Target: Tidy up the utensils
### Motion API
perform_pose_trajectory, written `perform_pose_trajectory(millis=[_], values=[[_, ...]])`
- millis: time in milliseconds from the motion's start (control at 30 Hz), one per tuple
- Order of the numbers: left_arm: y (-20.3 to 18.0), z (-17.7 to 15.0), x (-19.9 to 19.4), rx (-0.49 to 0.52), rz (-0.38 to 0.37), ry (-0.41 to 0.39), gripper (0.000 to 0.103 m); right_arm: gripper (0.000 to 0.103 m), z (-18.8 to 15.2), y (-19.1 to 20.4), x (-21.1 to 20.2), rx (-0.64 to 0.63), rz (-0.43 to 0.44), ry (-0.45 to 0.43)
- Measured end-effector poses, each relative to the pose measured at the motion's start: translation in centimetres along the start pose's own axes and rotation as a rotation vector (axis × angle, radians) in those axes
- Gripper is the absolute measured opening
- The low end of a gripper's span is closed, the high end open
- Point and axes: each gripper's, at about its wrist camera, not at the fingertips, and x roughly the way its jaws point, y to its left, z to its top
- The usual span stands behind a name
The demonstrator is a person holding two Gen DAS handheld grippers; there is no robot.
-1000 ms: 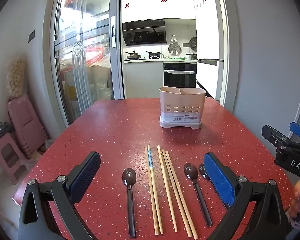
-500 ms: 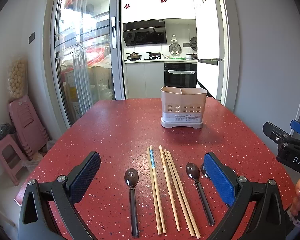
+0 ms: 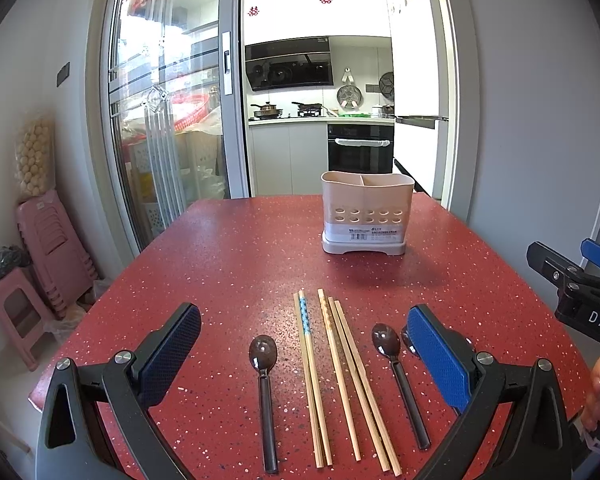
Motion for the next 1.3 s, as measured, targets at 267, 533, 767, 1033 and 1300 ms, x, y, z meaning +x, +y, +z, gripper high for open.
perform_pose_trajectory(millis=[267,533,767,1033,1300], values=[[0.08,-0.01,0.05,-0.003,-0.003,0.005,0.103,0.103,-0.01,0.07,0.07,0.001,-0.002,0.003],[0.41,0.20,0.16,-0.014,0.000,0.012,0.103,0.103,-0.20,0.03,0.08,0.009,-0.006,0.003],[0.48,0.16,0.34,-0.014,0.001,0.023,0.103,0.103,-0.32,-0.25,0.07,0.020,-0.010,0.006],[0.47,0.20,0.48,-0.017,-0.002,0.029,0.103,0.103,-0.40,-0.46,0.15,0.021,-0.012,0.009],[0.45,0.22,0.53,-0.018,-0.003,0.027,0.103,0.103,-0.31,-0.53,0.20,0.023,-0.012,0.009]])
